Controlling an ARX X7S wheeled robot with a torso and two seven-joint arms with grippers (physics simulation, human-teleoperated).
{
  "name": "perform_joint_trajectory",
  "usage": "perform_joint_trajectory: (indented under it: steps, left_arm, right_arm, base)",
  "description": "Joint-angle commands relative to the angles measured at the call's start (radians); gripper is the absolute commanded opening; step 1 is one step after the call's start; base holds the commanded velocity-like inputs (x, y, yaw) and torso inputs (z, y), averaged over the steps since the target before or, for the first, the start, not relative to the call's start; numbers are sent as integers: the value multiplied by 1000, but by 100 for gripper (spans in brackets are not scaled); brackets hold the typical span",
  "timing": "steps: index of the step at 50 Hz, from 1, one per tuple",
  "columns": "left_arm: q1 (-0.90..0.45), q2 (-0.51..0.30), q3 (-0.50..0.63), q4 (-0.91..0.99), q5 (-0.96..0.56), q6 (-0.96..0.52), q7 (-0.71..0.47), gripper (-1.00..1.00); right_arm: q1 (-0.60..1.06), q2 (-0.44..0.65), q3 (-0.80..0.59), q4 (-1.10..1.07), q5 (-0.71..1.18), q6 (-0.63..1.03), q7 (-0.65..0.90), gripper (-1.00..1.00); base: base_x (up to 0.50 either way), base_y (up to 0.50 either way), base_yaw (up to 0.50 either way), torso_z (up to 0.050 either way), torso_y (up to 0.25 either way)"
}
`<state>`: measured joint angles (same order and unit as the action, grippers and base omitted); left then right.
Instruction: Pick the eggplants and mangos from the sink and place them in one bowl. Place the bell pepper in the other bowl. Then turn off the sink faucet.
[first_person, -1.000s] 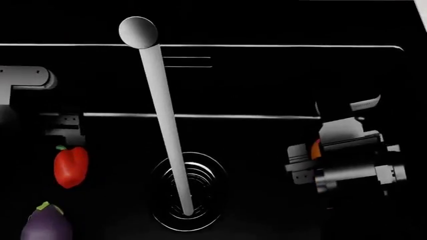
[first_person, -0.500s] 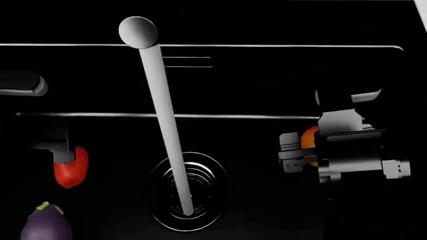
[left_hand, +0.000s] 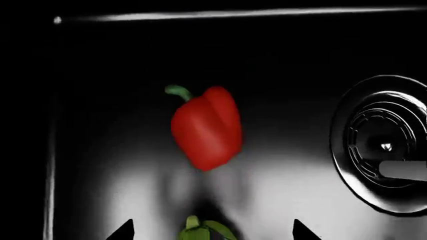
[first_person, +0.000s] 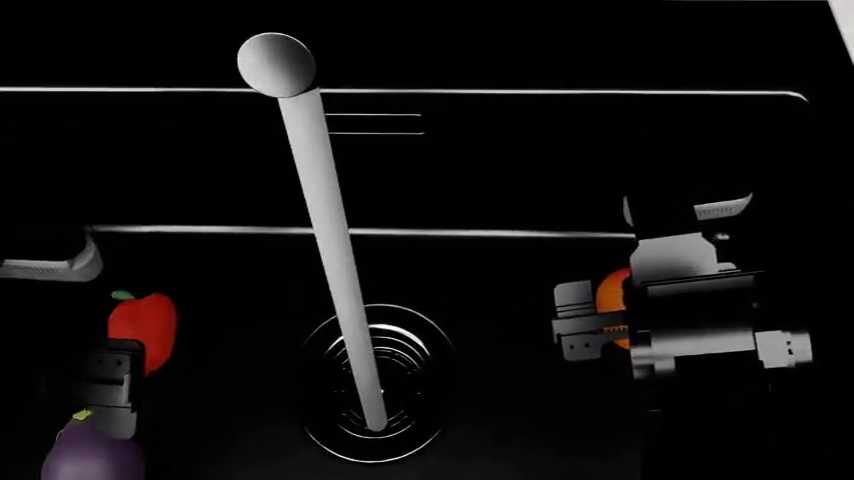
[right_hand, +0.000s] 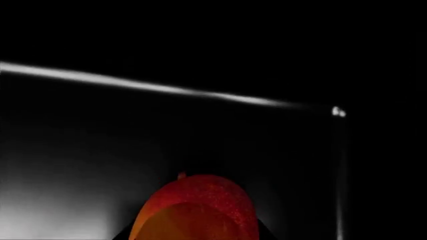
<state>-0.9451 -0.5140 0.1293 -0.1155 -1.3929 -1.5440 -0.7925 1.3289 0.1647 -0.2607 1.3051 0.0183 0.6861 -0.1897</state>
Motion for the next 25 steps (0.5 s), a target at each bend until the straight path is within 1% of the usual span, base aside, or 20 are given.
perform_joint_trajectory:
  steps: [1, 3, 4, 9, 15, 16, 23, 24, 25]
  left_arm:
    - [17, -23, 46, -70, -164, 27, -118, 100]
    - [28, -15, 52, -79, -167, 37, -127, 100]
    - [31, -11, 46, -91, -193, 34, -146, 100]
    - [28, -20, 71, -101, -183, 45, -141, 100]
    - [86, -29, 97, -102, -142, 82, -92, 100]
    - [89, -35, 111, -99, -117, 91, -63, 100]
    - [128, -17, 131, -147, -112, 111, -55, 100]
    - [130, -26, 163, -132, -72, 120, -3, 100]
    - [137, -26, 167, -143, -71, 123, 8, 100]
  right_arm:
    - [-10, -7, -1, 3, -14, 5, -25, -100]
    - [-10, -4, 1, 3, -13, 3, -24, -100]
    - [-10, -3, 3, 3, -11, 3, -23, -100]
    - [5, -6, 3, 3, -12, 2, -29, -100]
    - [7, -6, 9, 3, -7, -2, -38, -100]
    - [11, -9, 6, 3, -9, 1, -44, -100]
    - [19, -14, 0, 3, -14, 8, -50, -100]
    - [16, -13, 1, 3, -13, 8, -48, -100]
    - [14, -13, 2, 3, -13, 7, -47, -100]
  base:
    - [0, 0, 0, 0, 0]
    - [0, 0, 0, 0, 0]
    - [0, 0, 0, 0, 0]
    - [0, 0, 0, 0, 0]
    - [0, 0, 0, 0, 0]
    - [0, 0, 0, 0, 0]
    - [0, 0, 0, 0, 0]
    - [0, 0, 0, 0, 0]
    - [0, 0, 0, 0, 0]
